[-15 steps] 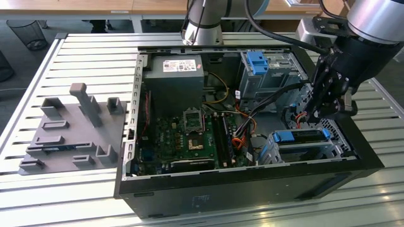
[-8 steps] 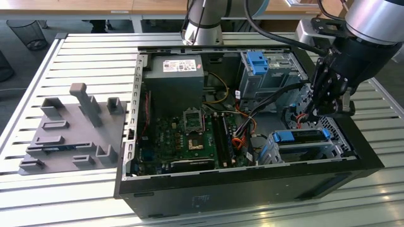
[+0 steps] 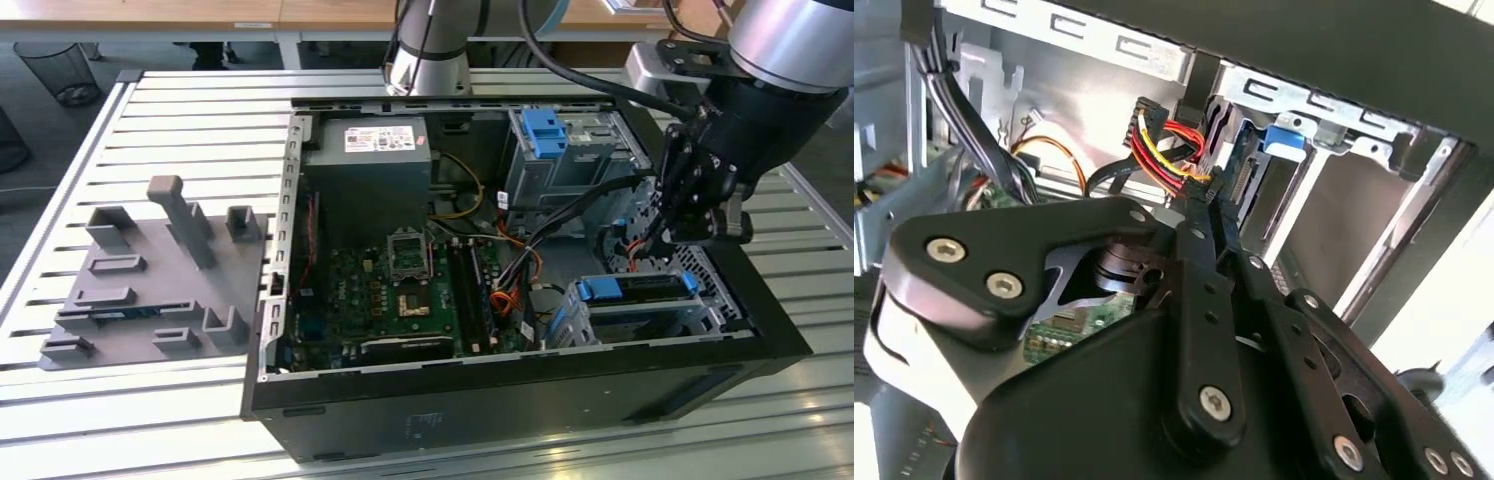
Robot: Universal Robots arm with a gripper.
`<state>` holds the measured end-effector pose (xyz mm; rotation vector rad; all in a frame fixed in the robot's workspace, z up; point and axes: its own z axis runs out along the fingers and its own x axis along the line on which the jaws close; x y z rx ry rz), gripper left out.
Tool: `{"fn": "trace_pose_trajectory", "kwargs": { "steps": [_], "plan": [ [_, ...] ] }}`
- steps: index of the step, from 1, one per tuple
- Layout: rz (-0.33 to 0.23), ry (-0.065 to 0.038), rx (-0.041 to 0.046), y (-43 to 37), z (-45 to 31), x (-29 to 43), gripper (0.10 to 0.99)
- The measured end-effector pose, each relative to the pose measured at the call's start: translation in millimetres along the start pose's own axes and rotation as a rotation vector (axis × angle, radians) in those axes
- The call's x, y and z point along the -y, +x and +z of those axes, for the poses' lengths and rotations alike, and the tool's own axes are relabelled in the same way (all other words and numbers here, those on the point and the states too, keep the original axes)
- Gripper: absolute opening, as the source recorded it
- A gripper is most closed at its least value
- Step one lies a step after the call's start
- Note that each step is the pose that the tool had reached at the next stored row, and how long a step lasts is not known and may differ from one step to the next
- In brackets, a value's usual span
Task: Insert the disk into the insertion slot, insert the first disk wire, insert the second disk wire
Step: 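Insert the first disk wire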
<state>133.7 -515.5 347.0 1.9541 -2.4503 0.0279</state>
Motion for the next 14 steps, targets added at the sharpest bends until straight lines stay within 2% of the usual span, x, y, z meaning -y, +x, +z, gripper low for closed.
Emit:
{"fn": "trace_pose_trajectory", "kwargs": {
  "steps": [8, 11, 14],
  "plan": [
    [-0.134, 0.003, 0.0014, 0.0, 0.7, 0.0, 0.165],
    [-0.138, 0.003, 0.0016, 0.0, 0.7, 0.0, 0.165],
    [-0.139, -0.003, 0.0006, -0.3, 0.8, 1.5, 0.165]
  ]
}}
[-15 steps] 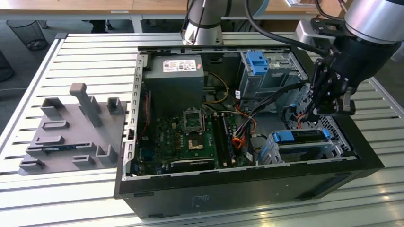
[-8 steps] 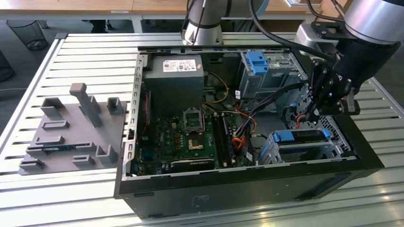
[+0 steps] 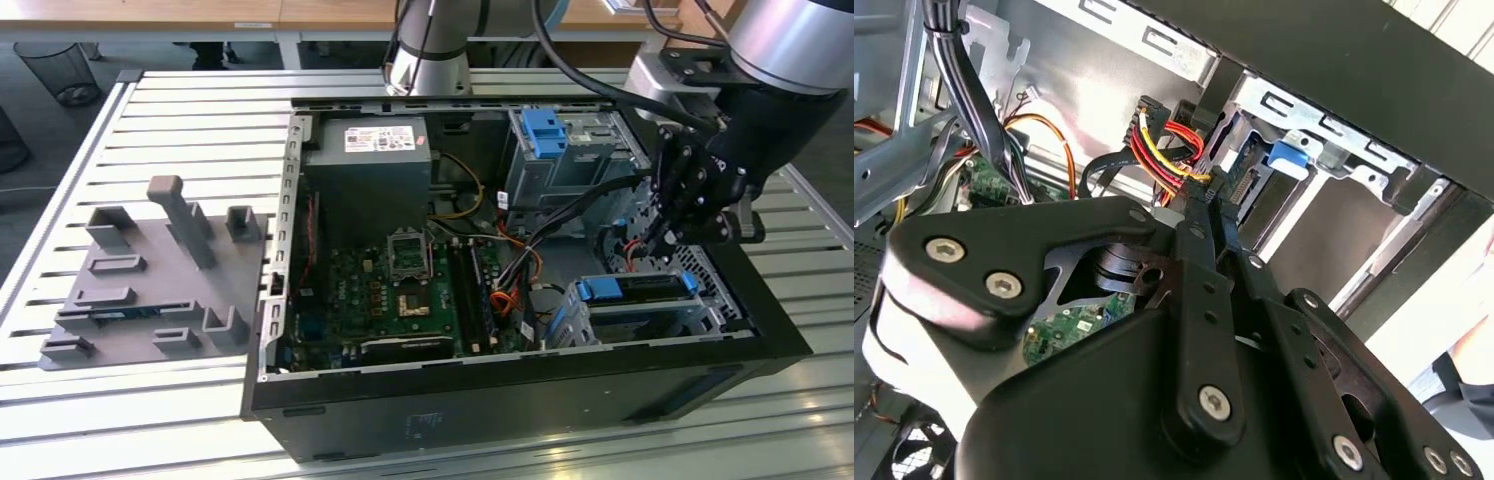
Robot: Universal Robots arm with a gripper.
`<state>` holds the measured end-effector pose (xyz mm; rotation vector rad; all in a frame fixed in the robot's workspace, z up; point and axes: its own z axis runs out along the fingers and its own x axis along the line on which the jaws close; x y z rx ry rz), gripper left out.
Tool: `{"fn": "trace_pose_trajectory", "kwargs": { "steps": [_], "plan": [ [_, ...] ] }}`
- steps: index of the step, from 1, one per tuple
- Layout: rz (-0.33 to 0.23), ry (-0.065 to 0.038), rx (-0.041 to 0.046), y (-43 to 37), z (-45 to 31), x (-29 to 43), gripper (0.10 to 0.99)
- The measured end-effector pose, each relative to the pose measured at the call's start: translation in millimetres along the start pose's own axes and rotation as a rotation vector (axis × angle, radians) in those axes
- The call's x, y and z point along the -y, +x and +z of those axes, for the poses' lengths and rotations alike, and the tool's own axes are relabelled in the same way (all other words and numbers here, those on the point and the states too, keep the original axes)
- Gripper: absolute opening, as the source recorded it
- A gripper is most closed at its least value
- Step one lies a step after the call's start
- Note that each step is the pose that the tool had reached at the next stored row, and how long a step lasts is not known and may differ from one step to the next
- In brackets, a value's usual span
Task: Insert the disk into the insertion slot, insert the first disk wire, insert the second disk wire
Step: 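Insert the first disk wire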
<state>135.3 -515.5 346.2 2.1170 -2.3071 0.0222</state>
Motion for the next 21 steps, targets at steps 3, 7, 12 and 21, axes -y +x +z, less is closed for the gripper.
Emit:
{"fn": "trace_pose_trajectory", "kwargs": {
  "steps": [3, 7, 12, 21],
  "plan": [
    [0.000, -0.005, -0.0005, -0.2, -0.1, 1.6, 0.176],
    [0.000, -0.009, -0.0009, -0.4, -0.1, 3.2, 0.239],
    [0.000, -0.010, -0.0009, -0.4, 0.0, 3.7, 0.173],
    [-0.045, -0.005, -0.0005, -0.3, 0.2, 3.5, 0.173]
  ]
}}
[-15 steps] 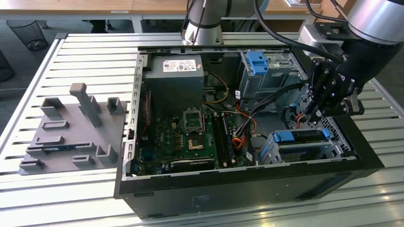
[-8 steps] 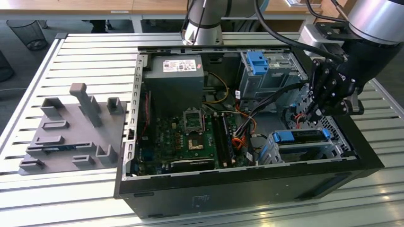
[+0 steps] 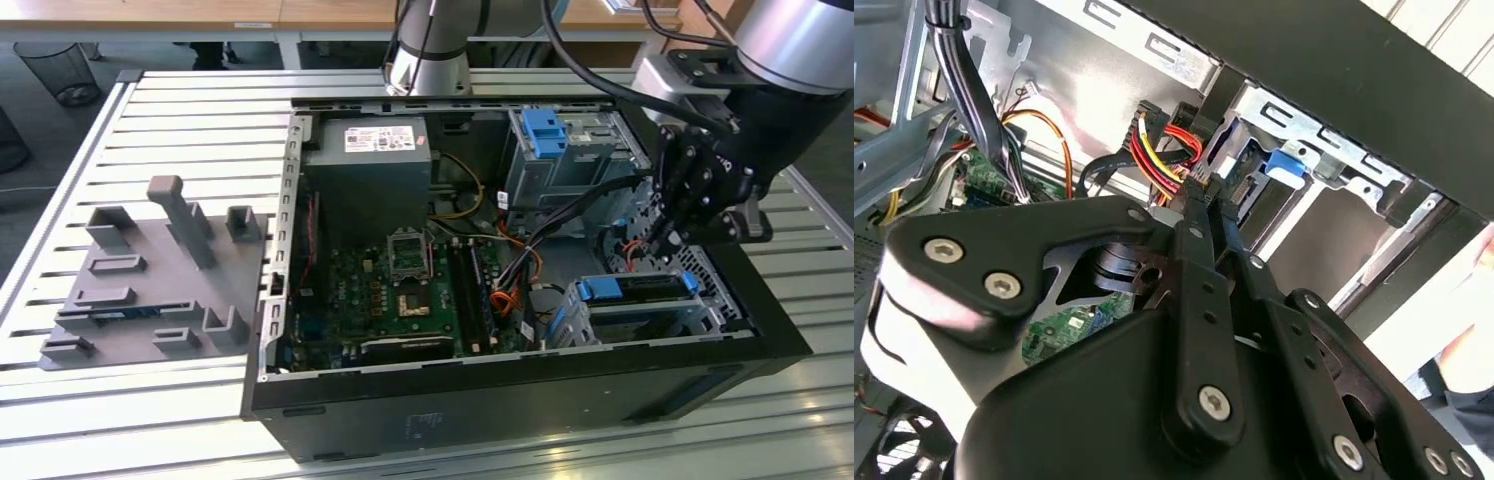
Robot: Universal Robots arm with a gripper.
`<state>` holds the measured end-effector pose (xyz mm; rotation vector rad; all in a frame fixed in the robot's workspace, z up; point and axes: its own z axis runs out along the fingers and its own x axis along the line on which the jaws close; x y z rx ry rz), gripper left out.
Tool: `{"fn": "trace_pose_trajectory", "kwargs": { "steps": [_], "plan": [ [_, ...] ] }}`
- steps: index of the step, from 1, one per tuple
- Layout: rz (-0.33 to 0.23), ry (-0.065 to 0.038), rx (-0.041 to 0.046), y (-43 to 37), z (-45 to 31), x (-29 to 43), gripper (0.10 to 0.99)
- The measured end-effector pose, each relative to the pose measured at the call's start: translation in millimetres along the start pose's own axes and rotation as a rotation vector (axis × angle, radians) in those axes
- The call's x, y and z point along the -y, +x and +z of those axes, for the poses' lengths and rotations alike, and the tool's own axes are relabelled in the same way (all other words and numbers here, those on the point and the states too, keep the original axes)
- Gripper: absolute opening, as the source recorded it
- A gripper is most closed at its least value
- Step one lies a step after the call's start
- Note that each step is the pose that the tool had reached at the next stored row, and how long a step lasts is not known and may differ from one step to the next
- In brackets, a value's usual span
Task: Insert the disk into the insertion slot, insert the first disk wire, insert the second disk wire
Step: 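Insert the first disk wire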
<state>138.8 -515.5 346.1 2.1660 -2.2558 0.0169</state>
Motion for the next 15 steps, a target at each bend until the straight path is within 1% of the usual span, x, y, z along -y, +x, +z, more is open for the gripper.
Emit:
{"fn": "trace_pose_trajectory", "kwargs": {
  "steps": [3, 6, 12, 15],
  "plan": [
    [-0.009, 0.008, 0.0002, 0.2, 0.0, -1.9, 0.173],
    [-0.010, 0.018, 0.0007, 1.6, 0.1, -5.6, 0.173],
    [-0.010, 0.030, 0.0048, 9.6, 1.1, -7.7, 0.173],
    [-0.010, 0.033, 0.0052, 11.2, 1.5, -7.7, 0.173]
  ]
}}
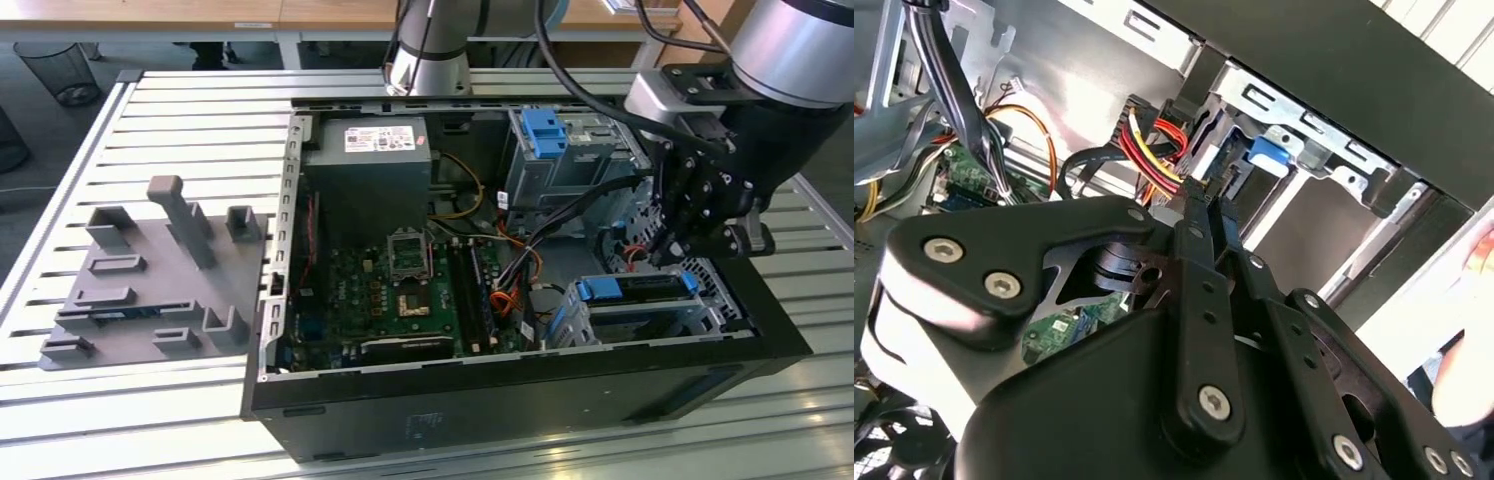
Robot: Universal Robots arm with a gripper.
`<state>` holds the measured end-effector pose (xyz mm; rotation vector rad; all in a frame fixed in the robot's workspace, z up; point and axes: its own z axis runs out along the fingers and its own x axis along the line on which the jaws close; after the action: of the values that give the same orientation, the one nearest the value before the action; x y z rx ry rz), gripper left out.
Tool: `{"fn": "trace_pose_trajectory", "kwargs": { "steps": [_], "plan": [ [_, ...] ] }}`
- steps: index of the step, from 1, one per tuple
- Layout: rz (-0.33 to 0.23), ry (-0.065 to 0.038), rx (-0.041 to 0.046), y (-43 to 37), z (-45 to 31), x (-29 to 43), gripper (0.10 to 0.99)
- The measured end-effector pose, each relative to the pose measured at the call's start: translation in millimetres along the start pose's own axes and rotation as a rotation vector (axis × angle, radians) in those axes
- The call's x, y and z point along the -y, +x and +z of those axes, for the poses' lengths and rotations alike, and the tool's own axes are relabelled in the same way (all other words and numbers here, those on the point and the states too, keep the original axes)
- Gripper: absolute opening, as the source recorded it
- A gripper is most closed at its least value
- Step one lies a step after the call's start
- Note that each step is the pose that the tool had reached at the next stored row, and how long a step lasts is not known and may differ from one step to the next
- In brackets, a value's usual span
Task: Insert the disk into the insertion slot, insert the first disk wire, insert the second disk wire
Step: 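Insert the first disk wire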
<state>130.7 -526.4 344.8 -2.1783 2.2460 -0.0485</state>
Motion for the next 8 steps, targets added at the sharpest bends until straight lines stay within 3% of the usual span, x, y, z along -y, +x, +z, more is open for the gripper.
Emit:
{"fn": "trace_pose_trajectory", "kwargs": {
  "steps": [2, 4, 6, 8],
  "plan": [
    [0.000, 0.008, 0.0002, 0.0, 0.2, -0.3, 0.173],
    [0.000, 0.033, 0.0010, 0.1, 0.4, -2.7, 0.173],
    [0.001, 0.052, 0.0015, 0.3, 0.7, -6.4, 0.173],
    [0.001, 0.060, 0.0020, 0.4, 2.2, -8.2, 0.173]
  ]
}}
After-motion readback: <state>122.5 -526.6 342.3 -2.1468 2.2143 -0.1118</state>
